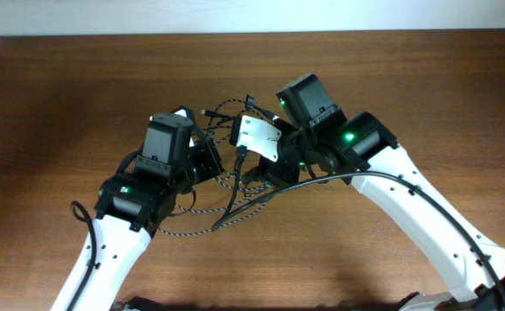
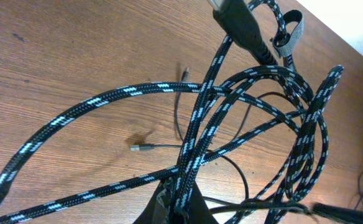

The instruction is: Untangle cables

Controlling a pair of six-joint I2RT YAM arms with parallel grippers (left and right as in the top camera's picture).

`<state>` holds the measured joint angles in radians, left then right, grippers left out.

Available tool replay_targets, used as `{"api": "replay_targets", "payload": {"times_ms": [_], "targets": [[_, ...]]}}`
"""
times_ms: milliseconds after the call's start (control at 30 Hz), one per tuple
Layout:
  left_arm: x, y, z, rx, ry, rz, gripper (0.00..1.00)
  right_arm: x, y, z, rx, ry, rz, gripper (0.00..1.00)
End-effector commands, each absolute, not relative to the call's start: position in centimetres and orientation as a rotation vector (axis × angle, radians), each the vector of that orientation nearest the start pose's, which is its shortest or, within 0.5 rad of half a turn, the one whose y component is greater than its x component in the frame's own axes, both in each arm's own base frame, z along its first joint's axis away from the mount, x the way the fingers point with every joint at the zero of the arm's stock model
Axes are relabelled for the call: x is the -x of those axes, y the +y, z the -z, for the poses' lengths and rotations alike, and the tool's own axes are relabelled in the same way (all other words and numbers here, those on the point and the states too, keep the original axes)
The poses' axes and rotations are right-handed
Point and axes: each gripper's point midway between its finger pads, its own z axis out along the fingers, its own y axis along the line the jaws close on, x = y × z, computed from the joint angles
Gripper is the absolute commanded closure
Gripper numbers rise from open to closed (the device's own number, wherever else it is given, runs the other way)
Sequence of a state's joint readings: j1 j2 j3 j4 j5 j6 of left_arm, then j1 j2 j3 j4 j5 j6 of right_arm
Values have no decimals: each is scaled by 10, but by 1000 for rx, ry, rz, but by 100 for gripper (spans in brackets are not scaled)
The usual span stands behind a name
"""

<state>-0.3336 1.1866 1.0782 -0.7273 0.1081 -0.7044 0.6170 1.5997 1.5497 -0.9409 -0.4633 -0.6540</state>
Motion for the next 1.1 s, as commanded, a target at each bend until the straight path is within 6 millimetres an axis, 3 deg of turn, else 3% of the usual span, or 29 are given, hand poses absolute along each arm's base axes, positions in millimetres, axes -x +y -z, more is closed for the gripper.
{"api": "replay_targets", "payload": {"times_ms": [0,133,200,233,267,300,367,433,467,500,567,633,733,767,833,867,900,933,967,1033,1067], "targets": [[-314,-123,-215,421,2432,570,100,-290,278,-247,1579,1918,-417,39],[-314,-124,-215,420,2434,575,100,-293,283,-219,1546,2058,-476,40],[-313,-125,-216,417,2437,585,100,-282,297,-216,1574,2038,-627,51],[-313,-125,-216,417,2437,585,100,-282,297,-216,1573,2038,-620,58],[-312,-128,-216,409,2442,606,100,-284,297,-214,1572,2041,-620,90],[-312,-128,-215,409,2445,605,100,-284,297,-214,1571,2038,-619,96],[-309,-131,-215,400,2457,627,100,-289,300,-219,1559,2012,-607,96],[-307,-128,-212,409,2468,605,100,-294,294,-256,1473,1959,-596,96],[-309,-123,-211,422,2464,572,100,-301,277,-292,1369,1923,-578,96],[-308,-120,-210,431,2465,549,100,-304,260,-315,1300,1894,-549,96],[-307,-111,-205,456,2471,483,100,-308,200,-373,1036,1863,-476,96],[-307,-96,-200,492,2468,372,100,-314,110,-447,540,1798,-407,96],[-297,-34,-184,596,2445,-103,100,-303,-3,-521,15,1598,-291,96],[-296,-38,-174,589,2491,-97,100,-300,-5,-521,-11,1601,-352,96],[-309,-72,-176,547,2505,149,100,-299,27,-506,131,1661,-554,76],[-319,-87,-184,462,2483,246,100,-298,47,-497,234,1690,-713,73],[-327,-113,-196,254,2460,390,100,-298,62,-484,314,1727,-881,66],[-331,-134,-212,128,2409,518,100,-308,65,-463,297,1795,-1009,58],[-335,-136,-221,126,2366,538,100,-317,68,-437,329,1857,-1066,48],[-339,-126,-231,381,2323,628,100,-311,104,-389,597,1908,-1138,24],[-341,-115,-235,505,2295,654,100,-304,127,-364,757,1925,-1161,19]]}}
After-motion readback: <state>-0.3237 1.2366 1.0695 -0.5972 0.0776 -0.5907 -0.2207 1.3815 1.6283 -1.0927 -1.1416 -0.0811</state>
